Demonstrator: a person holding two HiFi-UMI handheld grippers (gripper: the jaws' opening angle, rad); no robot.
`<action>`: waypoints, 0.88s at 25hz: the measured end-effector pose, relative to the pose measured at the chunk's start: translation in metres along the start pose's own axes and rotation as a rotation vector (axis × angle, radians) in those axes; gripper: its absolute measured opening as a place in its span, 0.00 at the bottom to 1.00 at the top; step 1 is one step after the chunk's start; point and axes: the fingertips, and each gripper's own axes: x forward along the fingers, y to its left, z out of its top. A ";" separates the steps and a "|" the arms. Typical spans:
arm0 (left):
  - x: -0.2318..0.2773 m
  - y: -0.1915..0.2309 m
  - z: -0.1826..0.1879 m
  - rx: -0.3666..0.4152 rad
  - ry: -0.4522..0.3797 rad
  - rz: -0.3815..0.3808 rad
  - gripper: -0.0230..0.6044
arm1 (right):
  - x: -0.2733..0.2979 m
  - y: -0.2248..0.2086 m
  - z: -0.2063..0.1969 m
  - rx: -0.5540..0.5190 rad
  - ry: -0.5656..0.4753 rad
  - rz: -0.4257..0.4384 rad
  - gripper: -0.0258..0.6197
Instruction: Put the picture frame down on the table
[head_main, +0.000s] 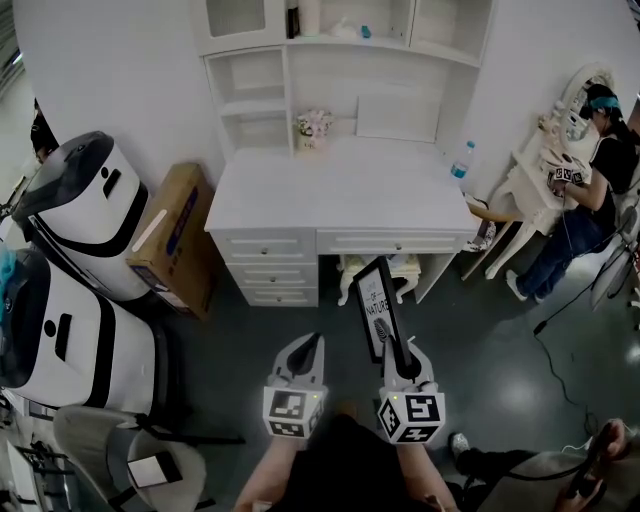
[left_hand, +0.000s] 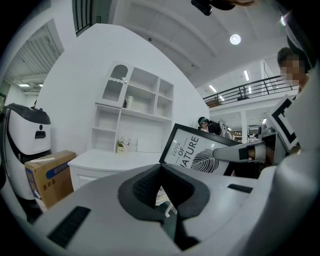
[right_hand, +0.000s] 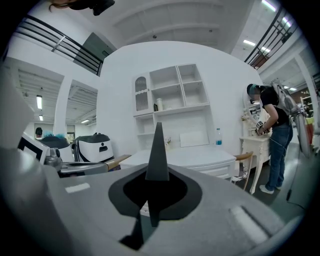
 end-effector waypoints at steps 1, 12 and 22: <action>0.007 0.001 0.002 -0.001 0.000 0.000 0.05 | 0.005 -0.003 0.002 -0.001 0.001 0.001 0.06; 0.074 0.005 0.010 0.004 0.008 0.018 0.05 | 0.060 -0.043 0.015 0.005 0.008 0.024 0.06; 0.134 0.009 0.015 0.019 0.002 0.043 0.05 | 0.111 -0.082 0.026 0.002 0.003 0.054 0.06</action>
